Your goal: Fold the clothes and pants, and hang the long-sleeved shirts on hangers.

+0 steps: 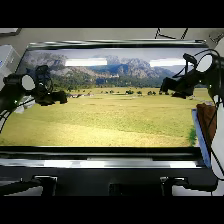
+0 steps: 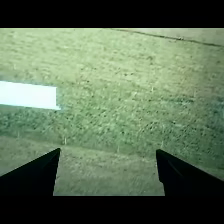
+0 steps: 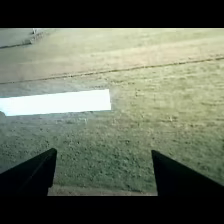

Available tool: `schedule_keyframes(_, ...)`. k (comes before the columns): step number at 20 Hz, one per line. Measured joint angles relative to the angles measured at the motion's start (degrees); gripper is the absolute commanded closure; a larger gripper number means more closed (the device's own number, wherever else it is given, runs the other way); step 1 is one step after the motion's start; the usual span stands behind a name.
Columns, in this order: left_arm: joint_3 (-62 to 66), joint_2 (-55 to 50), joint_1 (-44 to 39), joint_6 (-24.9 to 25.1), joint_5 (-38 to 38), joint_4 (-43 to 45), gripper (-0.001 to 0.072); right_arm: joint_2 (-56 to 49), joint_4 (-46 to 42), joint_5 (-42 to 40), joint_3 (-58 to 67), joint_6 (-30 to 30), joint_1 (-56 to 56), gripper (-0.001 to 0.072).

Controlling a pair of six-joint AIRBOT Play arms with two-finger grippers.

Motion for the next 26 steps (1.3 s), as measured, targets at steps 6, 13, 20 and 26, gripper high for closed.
schedule_keyframes(6,5.6,-4.9,11.2,-10.5,18.8,-5.8,-0.0010,-0.1,-1.4,-9.2,0.0,-0.7,0.0,0.0021)
schedule_keyframes(13,7.0,-12.2,39.7,-9.0,8.3,-25.4,-0.0011,-0.1,-1.8,-6.9,0.0,-3.0,0.0,0.0032)
schedule_keyframes(20,-0.7,-17.2,45.0,-4.4,16.0,-34.8,-0.0011,-0.1,0.0,-5.8,0.0,-3.1,0.0,0.0032)
schedule_keyframes(26,-2.1,-20.8,41.4,4.2,27.0,-45.4,0.0391,-0.1,1.3,-1.2,0.0,-2.2,0.0,0.0032)
